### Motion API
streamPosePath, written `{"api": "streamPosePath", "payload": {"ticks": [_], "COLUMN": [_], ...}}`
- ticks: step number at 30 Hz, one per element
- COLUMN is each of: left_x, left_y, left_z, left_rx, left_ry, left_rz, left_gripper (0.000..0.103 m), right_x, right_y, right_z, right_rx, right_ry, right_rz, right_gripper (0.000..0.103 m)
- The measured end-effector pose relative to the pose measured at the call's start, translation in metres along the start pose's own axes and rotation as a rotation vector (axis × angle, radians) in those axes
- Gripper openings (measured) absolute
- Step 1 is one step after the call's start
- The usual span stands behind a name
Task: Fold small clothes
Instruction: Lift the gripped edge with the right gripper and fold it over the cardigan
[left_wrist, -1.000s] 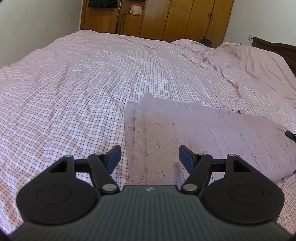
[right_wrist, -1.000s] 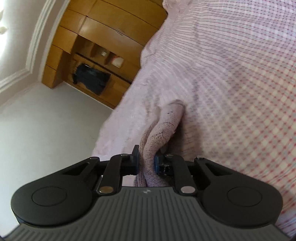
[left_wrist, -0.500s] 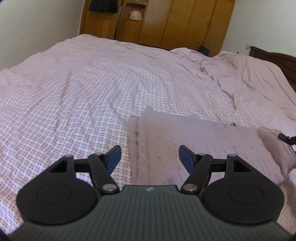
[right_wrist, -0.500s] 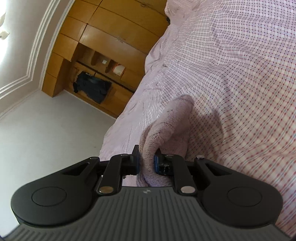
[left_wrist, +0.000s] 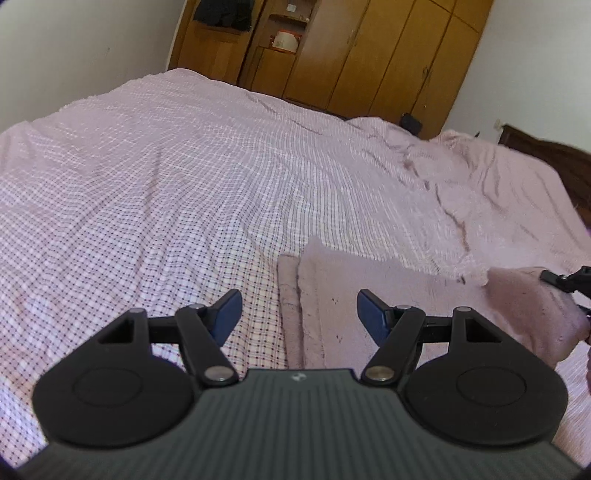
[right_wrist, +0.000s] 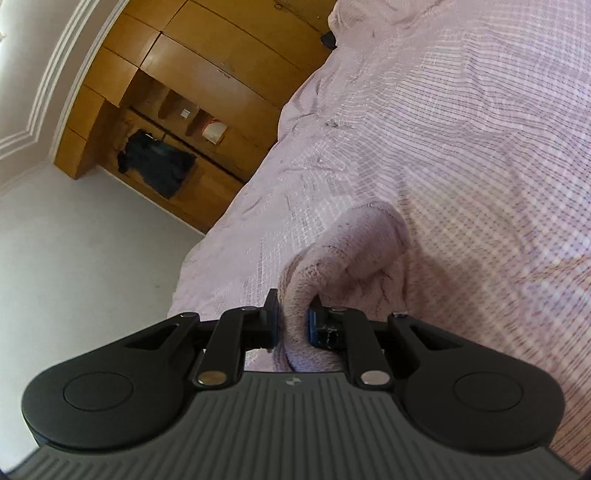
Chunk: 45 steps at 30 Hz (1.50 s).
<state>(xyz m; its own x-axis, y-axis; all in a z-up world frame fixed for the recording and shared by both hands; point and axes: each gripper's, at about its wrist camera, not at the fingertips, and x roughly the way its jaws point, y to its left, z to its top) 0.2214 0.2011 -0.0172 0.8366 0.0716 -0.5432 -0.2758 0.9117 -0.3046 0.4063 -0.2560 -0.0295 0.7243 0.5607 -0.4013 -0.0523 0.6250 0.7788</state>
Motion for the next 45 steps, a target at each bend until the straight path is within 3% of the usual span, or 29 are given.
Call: {"api": "streamPosePath", "payload": {"ticks": [5, 8, 16, 25, 35, 38, 40, 42, 45], "left_x": [-0.015, -0.018, -0.017, -0.011, -0.005, -0.004, -0.004, -0.004, -0.002], "left_y": [0.007, 0.015, 0.019, 0.022, 0.030, 0.031, 0.030, 0.028, 0.025], "left_z": [-0.001, 0.001, 0.001, 0.002, 0.002, 0.002, 0.002, 0.001, -0.001], "left_rx": [0.055, 0.064, 0.071, 0.053, 0.032, 0.032, 0.038, 0.047, 0.054], "left_ry": [-0.038, -0.039, -0.034, -0.018, -0.015, -0.009, -0.008, -0.005, 0.002], "left_rz": [0.049, 0.081, 0.092, 0.089, 0.124, 0.129, 0.127, 0.123, 0.121], "left_gripper": [0.070, 0.070, 0.070, 0.070, 0.070, 0.070, 0.070, 0.070, 0.070], "right_x": [0.016, 0.031, 0.075, 0.094, 0.137, 0.142, 0.141, 0.138, 0.132], "right_y": [0.040, 0.067, 0.130, 0.183, 0.196, 0.186, 0.179, 0.175, 0.175], "right_z": [-0.021, -0.040, -0.126, -0.202, -0.253, -0.251, -0.251, -0.249, -0.242], "right_rx": [-0.006, -0.020, -0.088, -0.323, -0.418, -0.333, -0.273, -0.225, -0.183], "right_ry": [0.018, 0.073, 0.115, 0.089, 0.175, 0.203, 0.224, 0.242, 0.265], "right_rz": [-0.012, -0.031, -0.039, -0.022, -0.114, -0.057, 0.003, 0.071, 0.160], "right_gripper": [0.015, 0.015, 0.015, 0.015, 0.016, 0.025, 0.043, 0.053, 0.059]}}
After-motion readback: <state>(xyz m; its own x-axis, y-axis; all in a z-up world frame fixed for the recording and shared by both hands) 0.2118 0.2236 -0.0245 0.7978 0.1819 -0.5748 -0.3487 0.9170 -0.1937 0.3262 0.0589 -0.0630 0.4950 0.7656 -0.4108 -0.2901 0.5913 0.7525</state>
